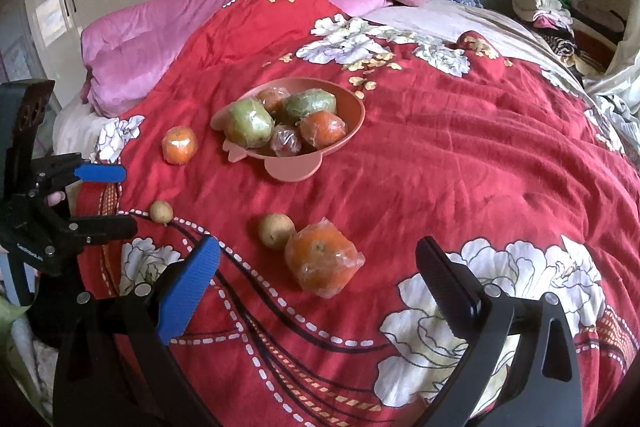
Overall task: Organize fruits
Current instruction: 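Grasp another wrapped tangerine with the right tool while the left tool closes on a small brown fruit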
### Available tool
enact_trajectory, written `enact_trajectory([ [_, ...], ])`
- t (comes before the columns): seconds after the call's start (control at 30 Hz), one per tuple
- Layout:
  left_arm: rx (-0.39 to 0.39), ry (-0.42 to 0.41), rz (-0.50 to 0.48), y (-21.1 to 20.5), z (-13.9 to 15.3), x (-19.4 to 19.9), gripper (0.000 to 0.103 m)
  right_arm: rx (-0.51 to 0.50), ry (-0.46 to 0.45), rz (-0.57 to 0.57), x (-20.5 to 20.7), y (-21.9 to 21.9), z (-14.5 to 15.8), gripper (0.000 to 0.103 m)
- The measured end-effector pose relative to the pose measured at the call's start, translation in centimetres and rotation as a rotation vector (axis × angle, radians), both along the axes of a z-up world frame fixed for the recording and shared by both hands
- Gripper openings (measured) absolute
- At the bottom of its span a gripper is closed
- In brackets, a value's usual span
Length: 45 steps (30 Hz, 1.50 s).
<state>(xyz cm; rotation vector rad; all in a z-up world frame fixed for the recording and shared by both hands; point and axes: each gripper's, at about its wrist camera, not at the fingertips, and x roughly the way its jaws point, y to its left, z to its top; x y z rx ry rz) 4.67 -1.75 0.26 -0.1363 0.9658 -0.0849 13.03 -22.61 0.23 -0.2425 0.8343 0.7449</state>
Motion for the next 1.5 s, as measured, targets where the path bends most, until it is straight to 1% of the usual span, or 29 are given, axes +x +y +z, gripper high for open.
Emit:
enact_trajectory([
  [0.07,-0.010,0.000,-0.012,0.0,0.0,0.0,0.086,-0.011,0.001,-0.009,0.0,0.0,-0.2,0.098],
  [0.13,-0.010,-0.004,-0.019,-0.1,0.0,0.1,0.083,-0.019,0.007,-0.018,0.1,0.0,-0.4,0.098],
  [0.17,-0.011,-0.004,-0.025,-0.2,0.0,0.1,0.078,-0.021,0.010,-0.020,0.2,-0.1,-0.5,0.098],
  [0.37,-0.022,0.015,-0.065,-0.7,-0.8,0.7,0.058,-0.037,0.018,-0.020,0.4,0.1,-1.1,0.097],
  [0.47,-0.030,0.023,-0.072,-0.8,-1.2,0.9,0.052,-0.053,0.026,-0.035,0.7,0.0,-1.5,0.096],
  [0.5,-0.031,0.024,-0.073,-0.7,-1.3,1.0,0.051,-0.054,0.027,-0.035,0.7,0.0,-1.6,0.095],
  [0.53,-0.033,0.027,-0.073,-0.7,-1.4,1.1,0.047,-0.054,0.029,-0.030,0.7,0.0,-1.7,0.090],
  [0.57,-0.035,0.030,-0.072,-0.6,-1.5,1.1,0.046,-0.055,0.034,-0.021,0.7,0.1,-1.8,0.073],
  [0.6,-0.036,0.030,-0.073,-0.6,-1.6,1.2,0.045,-0.058,0.038,-0.016,0.8,0.2,-1.9,0.067],
  [0.63,-0.035,0.031,-0.075,-0.6,-1.7,1.2,0.044,-0.062,0.043,-0.007,0.8,0.3,-2.1,0.066],
  [0.7,-0.037,0.032,-0.078,-0.7,-1.7,1.2,0.042,-0.063,0.050,0.002,0.8,0.5,-2.3,0.056],
  [0.8,-0.042,0.038,-0.080,-0.6,-1.9,1.4,0.039,-0.058,0.052,0.018,0.8,0.7,-2.4,0.048],
  [0.9,-0.046,0.042,-0.083,-0.6,-2.1,1.5,0.038,-0.059,0.064,0.021,1.0,0.8,-2.9,0.046],
  [1.1,-0.047,0.053,-0.080,-0.5,-2.6,1.7,0.038,-0.062,0.065,0.033,1.2,1.0,-3.3,0.045],
  [1.23,-0.039,0.054,-0.076,-0.4,-2.8,1.8,0.031,-0.030,0.080,0.031,1.3,0.6,-3.2,0.044],
  [1.3,-0.038,0.053,-0.076,-0.4,-2.9,1.9,0.029,0.009,0.103,0.021,1.7,0.0,-3.1,0.043],
  [1.4,-0.031,0.053,-0.075,-0.3,-3.0,2.1,0.026,0.041,0.116,0.004,2.0,-0.7,-2.8,0.043],
  [1.5,-0.007,0.050,-0.081,-0.4,-3.1,2.2,0.019,0.058,0.117,-0.003,2.1,-0.9,-2.6,0.043],
])
